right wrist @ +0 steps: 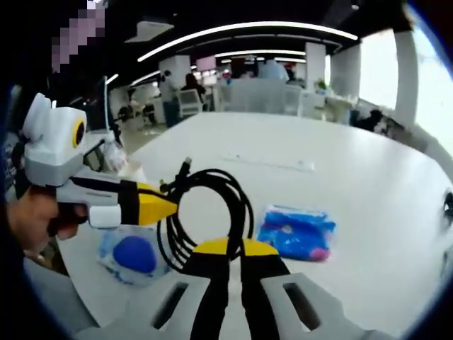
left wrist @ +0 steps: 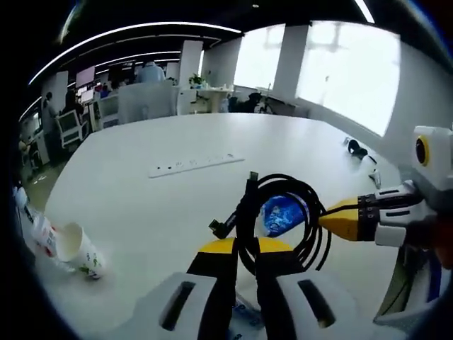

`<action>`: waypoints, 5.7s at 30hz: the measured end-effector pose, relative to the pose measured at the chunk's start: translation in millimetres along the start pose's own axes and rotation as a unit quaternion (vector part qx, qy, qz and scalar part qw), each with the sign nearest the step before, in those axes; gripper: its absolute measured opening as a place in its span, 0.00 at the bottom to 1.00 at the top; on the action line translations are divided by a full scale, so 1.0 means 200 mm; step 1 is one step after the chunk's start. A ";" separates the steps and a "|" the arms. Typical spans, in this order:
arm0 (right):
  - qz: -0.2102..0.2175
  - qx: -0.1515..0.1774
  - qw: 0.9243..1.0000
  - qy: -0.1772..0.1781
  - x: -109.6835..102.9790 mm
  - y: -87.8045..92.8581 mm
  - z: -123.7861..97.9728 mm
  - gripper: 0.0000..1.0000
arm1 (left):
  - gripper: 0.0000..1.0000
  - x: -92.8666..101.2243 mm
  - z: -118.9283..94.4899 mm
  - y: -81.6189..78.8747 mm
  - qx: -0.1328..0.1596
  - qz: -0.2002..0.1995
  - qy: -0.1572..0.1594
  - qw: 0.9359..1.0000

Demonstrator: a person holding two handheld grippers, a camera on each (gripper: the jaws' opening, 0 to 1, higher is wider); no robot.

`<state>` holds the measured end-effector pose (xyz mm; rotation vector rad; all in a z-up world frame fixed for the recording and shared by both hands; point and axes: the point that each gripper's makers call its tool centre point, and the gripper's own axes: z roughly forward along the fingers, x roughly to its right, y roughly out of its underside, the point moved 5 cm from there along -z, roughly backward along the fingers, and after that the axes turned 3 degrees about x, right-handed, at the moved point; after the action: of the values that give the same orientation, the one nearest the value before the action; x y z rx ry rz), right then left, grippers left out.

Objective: Arrange the tabletop items into an orderly group along one side of the table until the central work area is clear of visible clutter.

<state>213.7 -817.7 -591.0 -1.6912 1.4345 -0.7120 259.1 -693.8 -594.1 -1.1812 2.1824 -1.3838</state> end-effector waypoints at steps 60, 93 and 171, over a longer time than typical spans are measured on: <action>0.037 -0.097 0.994 0.022 0.04 0.51 -0.30 0.02 | 0.07 0.36 -0.09 0.45 -0.107 0.028 0.065 0.992; 0.045 -0.181 0.982 0.001 0.05 0.71 -0.19 0.04 | 0.09 0.34 0.01 0.65 -0.193 0.019 0.077 0.978; -0.069 -0.029 0.997 0.004 -0.06 0.27 -0.10 0.81 | 0.99 -0.04 -0.29 0.35 -0.025 0.049 -0.013 0.998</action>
<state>165.6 -812.5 -625.4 -1.8480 1.3662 -0.7581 195.0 -638.1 -628.1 -1.0874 2.2372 -1.2754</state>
